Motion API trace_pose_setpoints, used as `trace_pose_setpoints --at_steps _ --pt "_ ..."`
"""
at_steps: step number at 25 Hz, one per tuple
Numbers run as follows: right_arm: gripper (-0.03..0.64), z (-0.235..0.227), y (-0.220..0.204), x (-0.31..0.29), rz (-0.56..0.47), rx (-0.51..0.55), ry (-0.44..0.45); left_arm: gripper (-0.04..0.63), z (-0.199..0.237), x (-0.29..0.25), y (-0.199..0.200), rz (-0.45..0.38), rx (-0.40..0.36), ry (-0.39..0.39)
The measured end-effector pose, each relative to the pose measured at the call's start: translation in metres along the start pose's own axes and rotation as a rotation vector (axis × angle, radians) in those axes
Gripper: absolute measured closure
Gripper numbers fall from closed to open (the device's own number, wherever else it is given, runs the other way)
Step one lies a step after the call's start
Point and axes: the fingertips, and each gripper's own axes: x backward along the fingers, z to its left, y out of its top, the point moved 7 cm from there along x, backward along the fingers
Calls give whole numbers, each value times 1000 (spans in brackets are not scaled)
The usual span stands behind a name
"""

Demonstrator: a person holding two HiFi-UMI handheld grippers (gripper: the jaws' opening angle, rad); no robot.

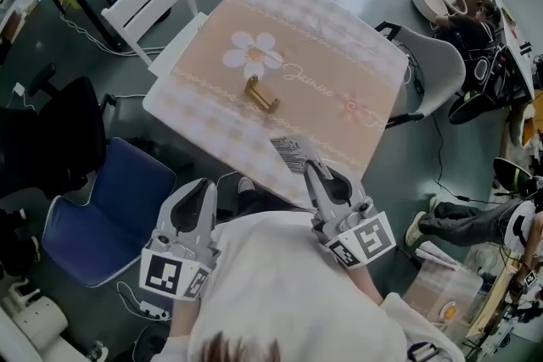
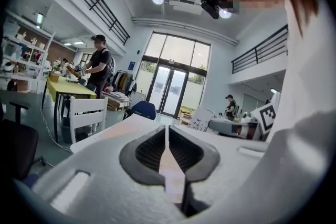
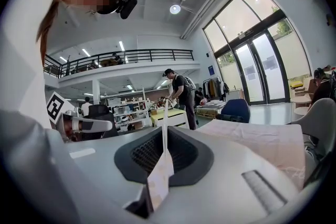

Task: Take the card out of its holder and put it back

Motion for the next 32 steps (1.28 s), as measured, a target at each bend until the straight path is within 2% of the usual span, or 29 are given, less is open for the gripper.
trace_pose_setpoints --at_steps 3,8,18,26,32 --pt "602 1 0 0 2 -3 8 575 4 0 5 -29 61 15" --pt "602 2 0 2 1 -5 17 575 -1 0 11 -33 -17 33" --pt "601 5 3 4 -6 -3 21 577 -5 3 15 -50 -30 40" --pt "602 7 6 2 -9 -15 36 577 9 15 22 -65 -32 107" --pt "601 11 8 1 -18 -6 54 592 11 21 24 -85 -39 127"
